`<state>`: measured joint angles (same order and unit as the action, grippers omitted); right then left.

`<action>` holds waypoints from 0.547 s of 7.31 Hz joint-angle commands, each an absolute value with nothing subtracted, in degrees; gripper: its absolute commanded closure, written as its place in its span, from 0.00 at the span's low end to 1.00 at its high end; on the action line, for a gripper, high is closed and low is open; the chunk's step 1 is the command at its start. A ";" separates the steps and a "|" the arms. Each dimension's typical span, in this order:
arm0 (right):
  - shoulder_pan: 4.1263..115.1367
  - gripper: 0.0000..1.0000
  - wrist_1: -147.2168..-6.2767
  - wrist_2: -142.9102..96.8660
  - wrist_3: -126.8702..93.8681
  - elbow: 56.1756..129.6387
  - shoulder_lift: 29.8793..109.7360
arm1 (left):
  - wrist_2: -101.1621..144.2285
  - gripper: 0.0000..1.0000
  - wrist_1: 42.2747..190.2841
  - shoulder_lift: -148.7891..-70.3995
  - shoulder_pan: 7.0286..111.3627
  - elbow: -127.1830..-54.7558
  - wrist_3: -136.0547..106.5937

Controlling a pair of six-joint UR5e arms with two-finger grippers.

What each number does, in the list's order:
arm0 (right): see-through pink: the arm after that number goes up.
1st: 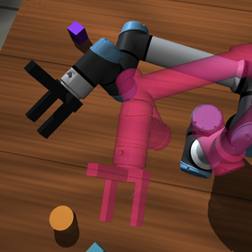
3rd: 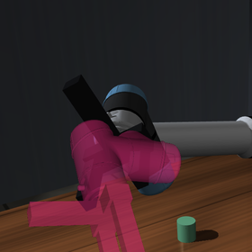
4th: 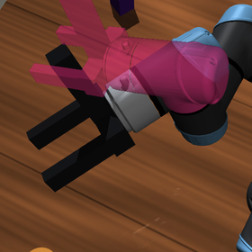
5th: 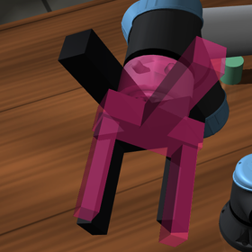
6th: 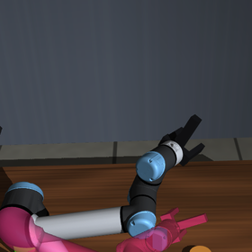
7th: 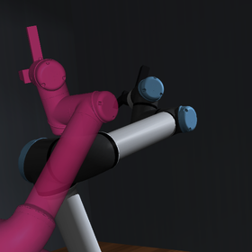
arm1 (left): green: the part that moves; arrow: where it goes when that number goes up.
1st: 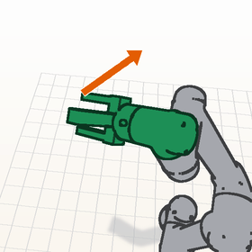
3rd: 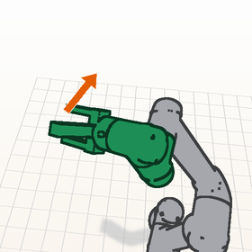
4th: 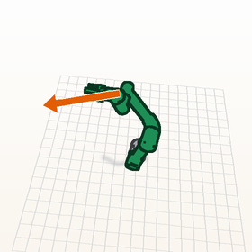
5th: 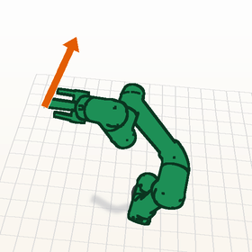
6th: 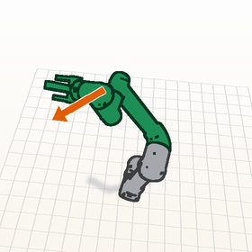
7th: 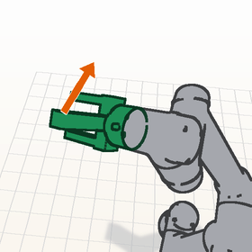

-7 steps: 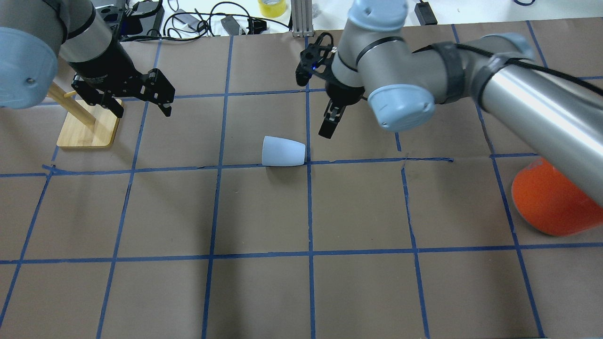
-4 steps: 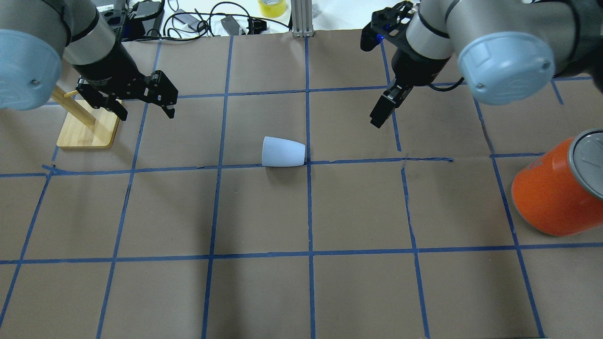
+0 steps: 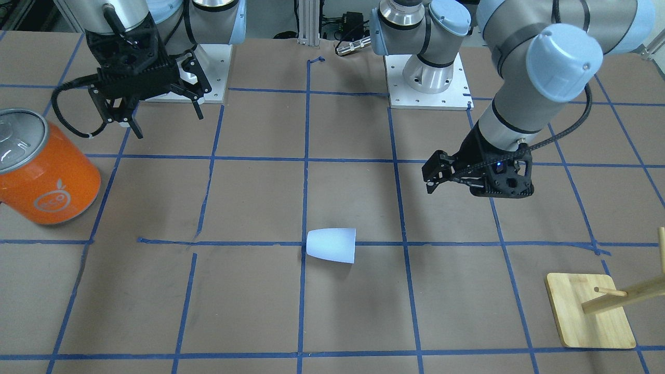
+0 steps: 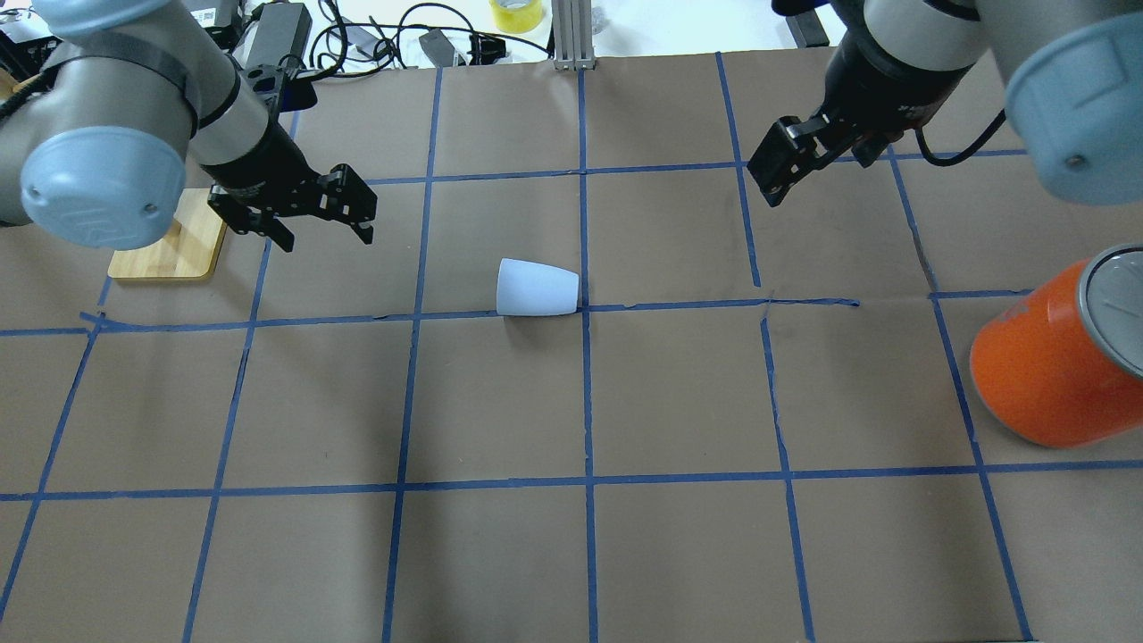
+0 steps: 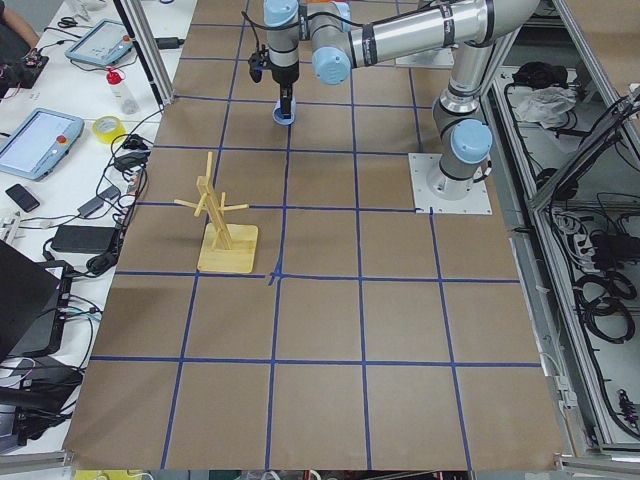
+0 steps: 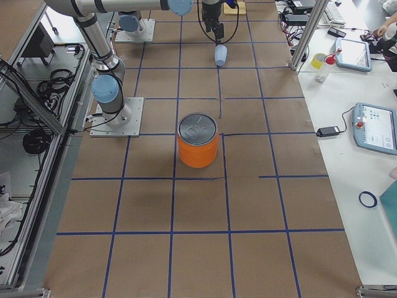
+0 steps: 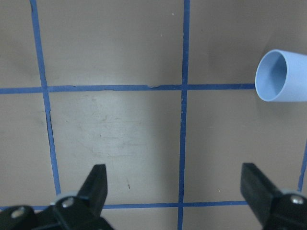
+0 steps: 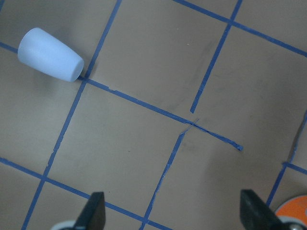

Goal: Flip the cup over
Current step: 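Raise the right gripper away while the left gripper reaches toward the cup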

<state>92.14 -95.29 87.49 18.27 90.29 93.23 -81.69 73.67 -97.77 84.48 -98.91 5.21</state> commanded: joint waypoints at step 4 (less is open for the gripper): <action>91.84 0.00 -93.87 87.90 5.06 89.56 93.52 | -65.29 0.00 66.71 -107.47 85.08 -100.81 2.48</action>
<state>91.82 -94.01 88.55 9.32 89.49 93.48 -71.51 67.09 -105.18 84.99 -100.73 4.11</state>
